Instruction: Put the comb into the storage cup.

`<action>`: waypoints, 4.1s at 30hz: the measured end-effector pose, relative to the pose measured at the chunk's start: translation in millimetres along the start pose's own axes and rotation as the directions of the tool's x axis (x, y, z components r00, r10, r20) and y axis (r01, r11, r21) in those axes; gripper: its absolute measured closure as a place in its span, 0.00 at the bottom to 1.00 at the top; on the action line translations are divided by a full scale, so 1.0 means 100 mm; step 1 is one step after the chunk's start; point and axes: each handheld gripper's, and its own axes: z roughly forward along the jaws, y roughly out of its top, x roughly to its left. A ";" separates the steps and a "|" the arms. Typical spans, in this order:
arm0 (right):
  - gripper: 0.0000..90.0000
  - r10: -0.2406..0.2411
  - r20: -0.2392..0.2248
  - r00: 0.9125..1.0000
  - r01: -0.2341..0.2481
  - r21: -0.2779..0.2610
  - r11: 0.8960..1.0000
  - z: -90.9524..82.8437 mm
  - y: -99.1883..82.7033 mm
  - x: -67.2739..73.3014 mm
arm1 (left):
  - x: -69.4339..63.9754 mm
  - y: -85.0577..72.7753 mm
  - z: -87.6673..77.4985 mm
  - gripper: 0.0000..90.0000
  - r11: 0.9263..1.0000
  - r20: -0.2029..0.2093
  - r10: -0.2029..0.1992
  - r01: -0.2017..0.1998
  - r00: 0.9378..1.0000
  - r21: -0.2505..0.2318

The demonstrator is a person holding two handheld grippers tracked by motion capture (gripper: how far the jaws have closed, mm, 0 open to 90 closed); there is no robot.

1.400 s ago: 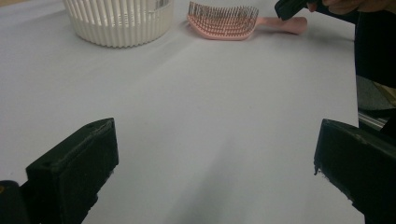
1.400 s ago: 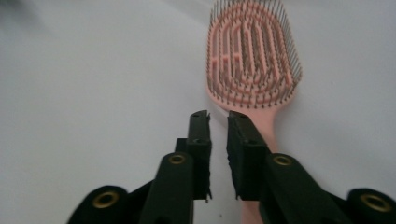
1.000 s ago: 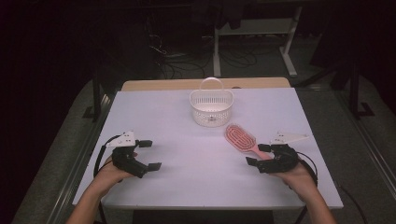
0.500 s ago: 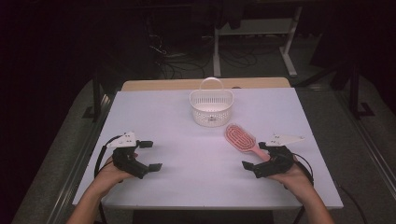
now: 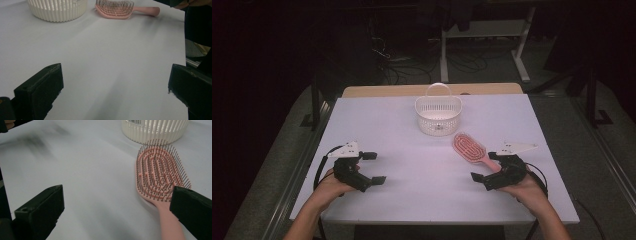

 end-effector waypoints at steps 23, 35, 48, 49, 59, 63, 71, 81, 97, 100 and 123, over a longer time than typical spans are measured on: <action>0.00 -0.019 0.002 1.000 0.018 0.020 1.000 -0.01 0.16 -0.02 | -0.01 -0.02 -0.02 0.00 1.000 -0.020 0.010 -0.010 1.000 -0.022; 0.00 -0.006 0.008 1.000 0.005 0.019 1.000 -0.02 0.26 -0.12 | 0.00 -0.03 -0.03 0.00 1.000 -0.029 0.004 -0.005 1.000 -0.027; 0.00 -0.003 0.017 1.000 0.003 0.007 1.000 -0.02 0.38 -0.20 | -0.01 -0.03 -0.02 0.00 1.000 -0.025 0.005 -0.006 1.000 -0.020; 0.00 -0.005 0.018 1.000 0.005 0.013 1.000 -0.02 0.40 -0.21 | -0.01 -0.03 -0.02 0.00 1.000 -0.025 0.006 -0.006 1.000 -0.019; 0.00 -0.016 0.022 1.000 0.016 0.020 1.000 0.01 0.51 -0.26 | -0.01 -0.02 -0.02 0.00 1.000 -0.025 0.003 -0.003 1.000 -0.021; 0.00 -0.022 0.028 0.999 0.021 0.025 0.999 0.04 0.54 -0.27 | -0.01 -0.03 -0.02 0.00 1.000 -0.025 0.004 -0.004 1.000 -0.019; 0.00 -0.016 0.035 0.999 0.015 0.026 1.000 0.07 0.60 -0.33 | -0.01 -0.03 -0.02 0.00 1.000 -0.028 0.007 -0.008 1.000 -0.020; 0.00 -0.008 0.046 0.999 0.007 0.020 1.000 0.09 0.68 -0.40 | -0.02 -0.03 -0.03 0.00 1.000 -0.032 0.007 -0.008 0.999 -0.023; 0.00 0.000 0.055 0.998 0.000 -0.005 1.000 0.04 0.83 -0.50 | 0.01 -0.03 -0.04 0.00 1.000 -0.036 0.006 -0.007 0.999 -0.029; 0.00 0.004 0.060 0.998 -0.003 -0.004 1.000 0.04 0.82 -0.52 | 0.01 -0.03 -0.05 0.00 0.999 -0.040 -0.003 0.001 0.999 -0.036; 0.00 0.006 0.130 0.991 -0.010 0.032 0.999 -0.02 0.81 -0.61 | 0.04 -0.04 -0.07 0.00 0.999 -0.045 -0.009 0.007 0.999 -0.038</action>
